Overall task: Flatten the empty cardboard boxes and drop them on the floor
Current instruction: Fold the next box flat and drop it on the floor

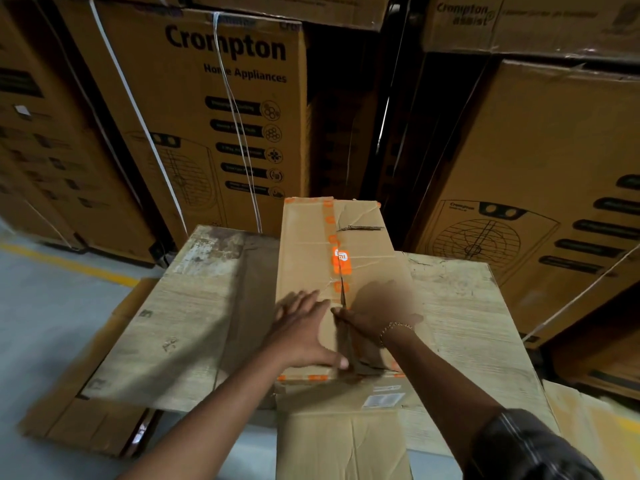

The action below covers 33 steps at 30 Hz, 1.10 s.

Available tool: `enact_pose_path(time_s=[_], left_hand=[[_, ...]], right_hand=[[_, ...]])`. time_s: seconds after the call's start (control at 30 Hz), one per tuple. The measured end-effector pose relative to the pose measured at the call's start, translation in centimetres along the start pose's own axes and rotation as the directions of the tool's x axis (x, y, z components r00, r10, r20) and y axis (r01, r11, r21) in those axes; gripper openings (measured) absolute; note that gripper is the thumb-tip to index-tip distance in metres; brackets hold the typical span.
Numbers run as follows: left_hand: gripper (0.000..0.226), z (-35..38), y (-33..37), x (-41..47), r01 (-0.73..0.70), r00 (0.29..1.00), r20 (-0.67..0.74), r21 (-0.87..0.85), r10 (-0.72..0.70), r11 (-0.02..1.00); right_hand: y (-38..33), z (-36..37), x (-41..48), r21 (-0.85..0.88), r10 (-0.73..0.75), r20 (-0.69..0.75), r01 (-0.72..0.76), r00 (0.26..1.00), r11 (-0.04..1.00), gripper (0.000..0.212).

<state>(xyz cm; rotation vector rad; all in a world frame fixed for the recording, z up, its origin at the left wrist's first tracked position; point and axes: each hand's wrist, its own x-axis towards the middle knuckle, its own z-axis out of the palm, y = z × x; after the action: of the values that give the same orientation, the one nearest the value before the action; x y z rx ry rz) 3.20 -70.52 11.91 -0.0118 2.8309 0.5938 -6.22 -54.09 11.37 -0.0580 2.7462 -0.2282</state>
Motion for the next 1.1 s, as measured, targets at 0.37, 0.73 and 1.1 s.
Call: enact_pose_path(time_s=[0.37, 0.73, 1.1], left_hand=[[0.128, -1.0, 4.4, 2.5, 0.063, 0.976, 0.181, 0.295, -0.120, 0.954], [0.134, 0.2, 5.9, -1.7, 0.140, 0.951, -0.310, 0.448, 0.007, 0.883], [0.051, 6.8, 9.3, -13.8, 0.076, 0.662, -0.742, 0.205, 0.104, 0.976]], right_hand=[[1.7, -3.3, 1.8, 0.310, -0.030, -0.010, 0.031, 1.000, 0.950, 0.113], [7.7, -6.9, 0.5, 0.824, -0.160, -0.014, 0.102, 0.987, 0.557, 0.042], [12.2, -10.4, -3.0, 0.674, -0.301, 0.106, 0.155, 0.948, 0.723, 0.022]])
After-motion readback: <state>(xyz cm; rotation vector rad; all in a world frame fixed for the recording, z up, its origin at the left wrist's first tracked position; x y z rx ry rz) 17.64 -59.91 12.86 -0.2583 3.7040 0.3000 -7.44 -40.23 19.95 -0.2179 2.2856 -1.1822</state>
